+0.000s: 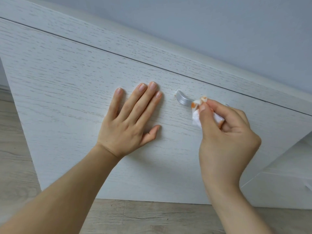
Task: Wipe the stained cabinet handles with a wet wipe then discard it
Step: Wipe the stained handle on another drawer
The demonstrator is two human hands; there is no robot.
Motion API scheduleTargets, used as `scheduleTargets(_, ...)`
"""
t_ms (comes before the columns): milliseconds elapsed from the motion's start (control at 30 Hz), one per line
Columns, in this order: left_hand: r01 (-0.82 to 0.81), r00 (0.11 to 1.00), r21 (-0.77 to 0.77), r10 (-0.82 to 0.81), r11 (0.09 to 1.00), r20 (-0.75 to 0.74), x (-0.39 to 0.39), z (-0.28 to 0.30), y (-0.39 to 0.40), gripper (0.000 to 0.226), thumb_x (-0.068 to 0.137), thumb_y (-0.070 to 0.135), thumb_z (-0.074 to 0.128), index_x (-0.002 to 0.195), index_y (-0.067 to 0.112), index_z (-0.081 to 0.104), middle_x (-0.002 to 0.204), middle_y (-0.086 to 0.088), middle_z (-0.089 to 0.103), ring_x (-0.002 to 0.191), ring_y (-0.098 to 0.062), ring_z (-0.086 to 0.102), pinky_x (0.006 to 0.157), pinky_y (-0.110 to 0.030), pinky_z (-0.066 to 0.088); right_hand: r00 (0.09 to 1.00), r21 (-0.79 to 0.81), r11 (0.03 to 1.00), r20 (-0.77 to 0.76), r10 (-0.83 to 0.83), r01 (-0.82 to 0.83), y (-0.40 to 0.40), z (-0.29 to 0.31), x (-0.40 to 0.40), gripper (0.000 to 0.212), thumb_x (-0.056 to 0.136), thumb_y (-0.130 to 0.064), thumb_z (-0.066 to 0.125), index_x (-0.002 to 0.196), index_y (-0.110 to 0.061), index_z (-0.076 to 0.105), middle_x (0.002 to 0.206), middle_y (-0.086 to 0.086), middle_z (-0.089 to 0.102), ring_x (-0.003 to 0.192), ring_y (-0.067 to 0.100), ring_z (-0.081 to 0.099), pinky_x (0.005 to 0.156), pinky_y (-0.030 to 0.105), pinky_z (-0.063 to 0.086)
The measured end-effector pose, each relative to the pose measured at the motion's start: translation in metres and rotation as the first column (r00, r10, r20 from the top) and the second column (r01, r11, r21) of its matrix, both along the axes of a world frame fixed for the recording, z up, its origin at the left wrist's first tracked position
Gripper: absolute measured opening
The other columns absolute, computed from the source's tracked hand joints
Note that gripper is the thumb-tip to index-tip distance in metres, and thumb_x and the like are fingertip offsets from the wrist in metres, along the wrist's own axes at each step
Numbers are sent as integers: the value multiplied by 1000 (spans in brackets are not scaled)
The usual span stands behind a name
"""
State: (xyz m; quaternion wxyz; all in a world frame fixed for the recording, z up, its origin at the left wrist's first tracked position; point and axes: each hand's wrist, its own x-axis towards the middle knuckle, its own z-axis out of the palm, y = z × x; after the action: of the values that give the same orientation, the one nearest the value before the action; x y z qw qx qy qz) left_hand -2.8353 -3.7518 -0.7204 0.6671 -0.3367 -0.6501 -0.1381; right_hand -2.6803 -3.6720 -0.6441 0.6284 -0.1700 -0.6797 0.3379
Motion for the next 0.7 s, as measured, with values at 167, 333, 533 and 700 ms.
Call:
scheduleTargets(167,0,1000,-2,0,1000,-1,0,0,0,75,93,51,44,150,7,25,159,-7,10,146,-20,14,120,-44,7,999,-144,990,-40,-15,9,12,1,11,10,83,-14,71,87,-22,73,86,-6,66,78,1,64,72,13,46)
scheduleTargets(333,4,1000,-13,-4,1000,8,1,0,-2,74,93,49,44,150,7,25,160,-7,7,146,-21,12,119,-45,6,996,-298,954,-86,-15,-11,30,4,18,8,86,-14,66,88,-17,73,89,5,68,74,11,65,75,23,52)
scheduleTargets(533,1,1000,-26,0,1000,27,2,0,-2,73,95,48,42,151,6,22,160,-9,9,147,-21,10,119,-46,7,983,-387,904,-87,162,-183,39,14,21,15,90,-16,62,81,-20,74,60,-13,62,68,8,58,80,23,51)
scheduleTargets(700,11,997,-41,-8,999,71,6,1,-4,73,96,45,42,152,6,17,160,-7,1,147,-21,7,119,-46,4,986,-418,893,-97,138,-166,35,10,20,10,87,-21,66,93,-23,74,72,-12,70,73,2,63,83,22,51)
